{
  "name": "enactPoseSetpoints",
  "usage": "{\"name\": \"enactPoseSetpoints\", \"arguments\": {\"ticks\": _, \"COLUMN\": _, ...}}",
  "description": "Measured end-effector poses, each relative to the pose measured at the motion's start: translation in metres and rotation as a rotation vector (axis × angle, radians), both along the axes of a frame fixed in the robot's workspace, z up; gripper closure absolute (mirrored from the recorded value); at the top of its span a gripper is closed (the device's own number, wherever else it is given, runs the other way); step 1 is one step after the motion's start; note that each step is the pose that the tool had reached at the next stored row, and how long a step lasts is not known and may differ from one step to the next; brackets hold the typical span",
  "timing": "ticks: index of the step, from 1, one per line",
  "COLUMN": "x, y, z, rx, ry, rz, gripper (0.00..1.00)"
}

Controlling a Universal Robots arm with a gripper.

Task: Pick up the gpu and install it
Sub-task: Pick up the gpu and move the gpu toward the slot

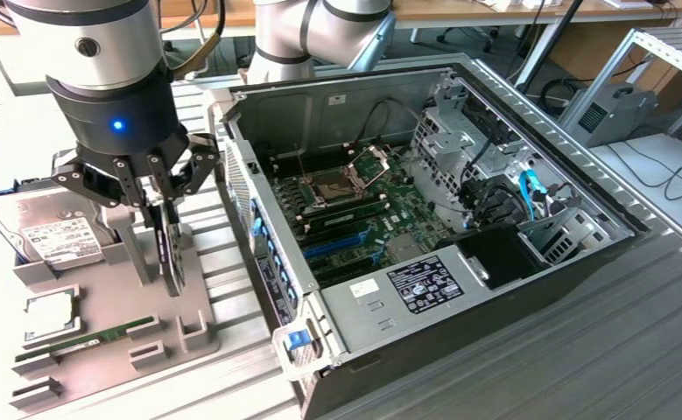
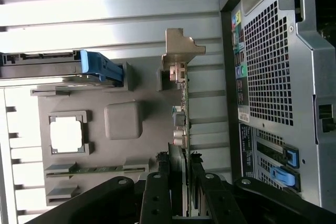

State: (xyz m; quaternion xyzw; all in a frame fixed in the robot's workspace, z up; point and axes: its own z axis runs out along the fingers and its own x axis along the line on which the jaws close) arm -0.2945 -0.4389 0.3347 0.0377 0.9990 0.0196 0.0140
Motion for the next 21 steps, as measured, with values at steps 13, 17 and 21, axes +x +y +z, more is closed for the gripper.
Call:
{"name": "enactPoseSetpoints", "arguments": {"ticks": 13, "x": 0.0001, "y": 0.0000, "z": 0.0053, "rx": 0.0000, "ry": 0.0000, "rz": 0.000, "gripper": 0.73}}
{"name": "enactPoseSetpoints", "arguments": {"ticks": 17, "x": 0.0001, "y": 0.0000, "z": 0.0072, "rx": 0.0000, "ry": 0.0000, "rz": 0.000, "gripper": 0.73}}
{"name": "enactPoseSetpoints", "arguments": {"ticks": 21, "x": 0.0001, "y": 0.0000, "z": 0.0092, "rx": -0.0001, "ry": 0.0000, "rz": 0.000, "gripper": 0.73}}
